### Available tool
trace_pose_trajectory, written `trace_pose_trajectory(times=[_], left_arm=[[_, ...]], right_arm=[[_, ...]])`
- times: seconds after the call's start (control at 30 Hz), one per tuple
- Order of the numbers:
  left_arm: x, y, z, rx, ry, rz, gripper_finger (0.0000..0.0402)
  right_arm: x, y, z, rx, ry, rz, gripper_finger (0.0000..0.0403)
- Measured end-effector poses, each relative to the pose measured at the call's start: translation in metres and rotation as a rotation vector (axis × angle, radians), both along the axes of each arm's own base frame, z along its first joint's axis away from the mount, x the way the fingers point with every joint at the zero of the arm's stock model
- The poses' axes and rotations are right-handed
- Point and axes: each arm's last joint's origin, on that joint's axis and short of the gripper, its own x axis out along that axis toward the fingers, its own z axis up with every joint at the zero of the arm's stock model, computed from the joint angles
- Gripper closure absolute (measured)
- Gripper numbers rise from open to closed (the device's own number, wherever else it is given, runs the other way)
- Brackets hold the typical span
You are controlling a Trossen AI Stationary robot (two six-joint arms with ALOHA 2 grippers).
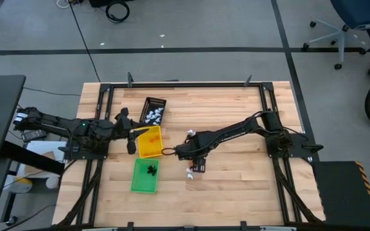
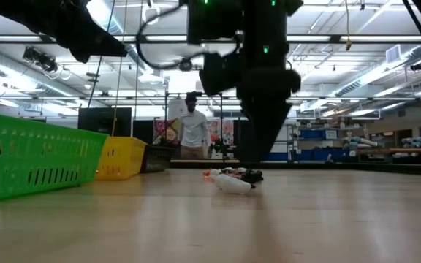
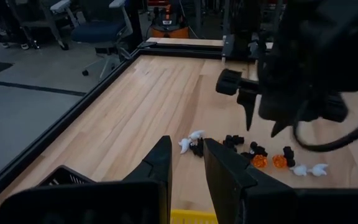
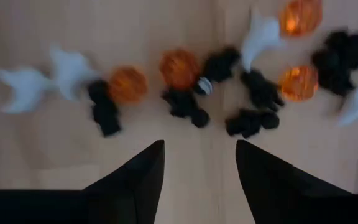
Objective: Sort Halloween decoration
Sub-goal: Put the black skeleton toy into the green basket
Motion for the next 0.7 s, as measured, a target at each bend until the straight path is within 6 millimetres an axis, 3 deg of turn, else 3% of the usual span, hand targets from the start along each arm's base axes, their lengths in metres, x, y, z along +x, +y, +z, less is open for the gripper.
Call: trace_pose_trajectory(times=[0.37,0.7], left_arm=[[0.000,0.000,0.000,0.001,0.001,0.000,0.0333],[0.000,0.000,0.000,0.024,0.005,-0.007,0.0333]], right_arm=[[-0.003,-0.040,-0.023,0.019,-0.018,-0.327,0.0213],[-0.005,-0.055,-0.032,0.075,-0.027,-0.393,0.0218]])
